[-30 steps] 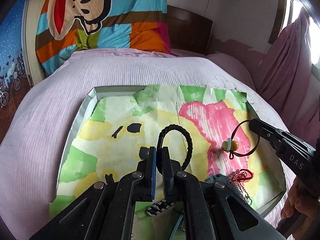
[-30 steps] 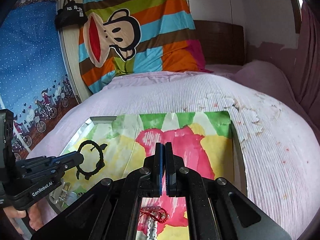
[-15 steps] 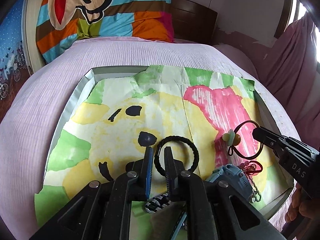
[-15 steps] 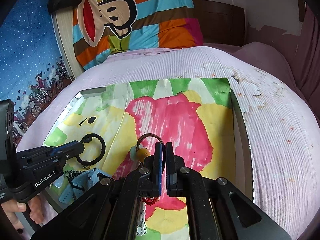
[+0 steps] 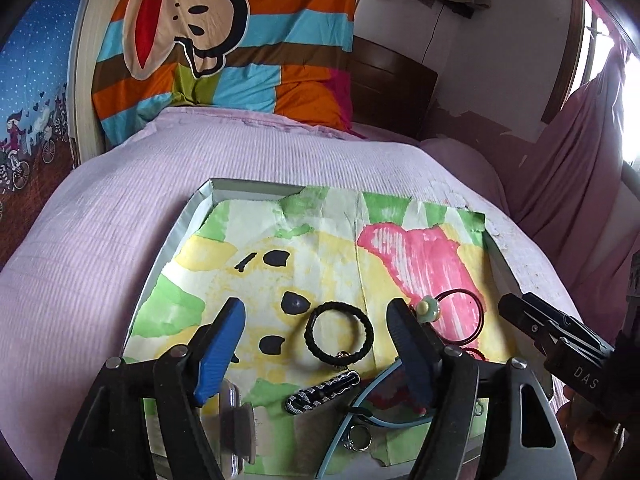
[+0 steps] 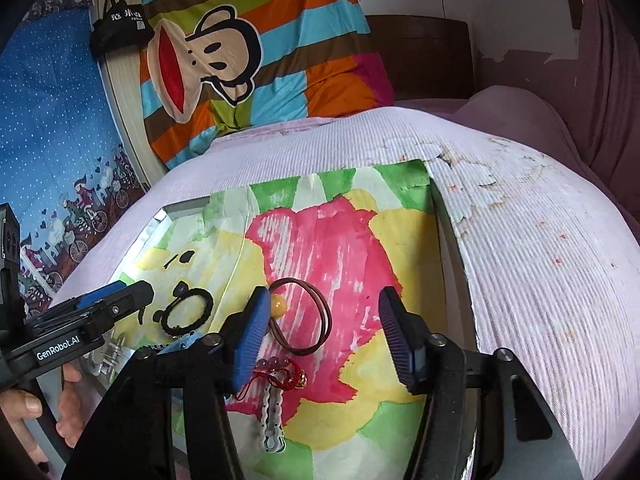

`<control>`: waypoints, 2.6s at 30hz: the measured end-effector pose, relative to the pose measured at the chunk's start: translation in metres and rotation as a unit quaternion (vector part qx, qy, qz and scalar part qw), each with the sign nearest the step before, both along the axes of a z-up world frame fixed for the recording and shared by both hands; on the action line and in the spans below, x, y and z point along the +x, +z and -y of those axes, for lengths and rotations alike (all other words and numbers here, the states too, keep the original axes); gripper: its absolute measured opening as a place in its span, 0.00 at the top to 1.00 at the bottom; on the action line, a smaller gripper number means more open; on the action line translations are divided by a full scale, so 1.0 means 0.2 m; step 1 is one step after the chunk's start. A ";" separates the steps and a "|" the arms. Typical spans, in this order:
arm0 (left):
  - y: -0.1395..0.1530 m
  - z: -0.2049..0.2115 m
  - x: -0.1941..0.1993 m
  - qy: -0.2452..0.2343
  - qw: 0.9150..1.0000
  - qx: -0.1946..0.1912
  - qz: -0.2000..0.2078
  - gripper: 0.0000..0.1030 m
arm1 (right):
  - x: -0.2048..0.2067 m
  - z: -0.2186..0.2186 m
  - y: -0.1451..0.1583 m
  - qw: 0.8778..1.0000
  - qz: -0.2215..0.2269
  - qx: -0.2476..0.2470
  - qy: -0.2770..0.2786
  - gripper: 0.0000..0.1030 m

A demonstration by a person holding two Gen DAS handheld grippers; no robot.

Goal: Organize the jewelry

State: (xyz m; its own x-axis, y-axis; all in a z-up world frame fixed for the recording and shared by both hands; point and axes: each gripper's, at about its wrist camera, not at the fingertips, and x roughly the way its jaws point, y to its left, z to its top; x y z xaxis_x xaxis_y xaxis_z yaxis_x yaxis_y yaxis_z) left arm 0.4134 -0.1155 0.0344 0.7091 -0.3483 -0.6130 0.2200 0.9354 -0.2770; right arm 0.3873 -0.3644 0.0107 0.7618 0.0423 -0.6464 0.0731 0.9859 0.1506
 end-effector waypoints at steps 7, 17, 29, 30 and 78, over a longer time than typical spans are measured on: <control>0.09 -0.07 -0.16 0.026 0.998 0.005 0.062 0.01 | -0.13 -0.02 0.09 0.998 0.060 -0.002 -0.004 0.14; 0.17 -0.21 -0.36 0.061 0.988 0.016 0.140 0.00 | -0.34 -0.02 0.21 0.991 0.130 -0.011 -0.022 0.01; 0.23 -0.28 -0.68 0.063 0.978 0.025 0.197 0.00 | -0.66 -0.08 0.28 0.983 0.179 -0.017 -0.030 0.01; 0.23 -0.28 -0.71 0.063 0.977 0.026 0.201 0.00 | -0.69 -0.09 0.29 0.983 0.182 -0.019 -0.029 0.01; 0.13 -0.41 -1.31 0.064 0.970 0.054 0.229 0.00 | -1.42 -0.28 0.32 0.977 0.202 -0.059 -0.011 0.01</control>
State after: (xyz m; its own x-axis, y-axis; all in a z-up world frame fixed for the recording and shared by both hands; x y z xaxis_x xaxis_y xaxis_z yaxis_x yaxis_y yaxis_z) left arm 0.1515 -0.0336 0.0597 0.9488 -0.1905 -0.2521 0.1767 0.9813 -0.0765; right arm 0.1024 -0.3075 0.0738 0.9561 -0.0343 -0.2911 0.0528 0.9970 0.0562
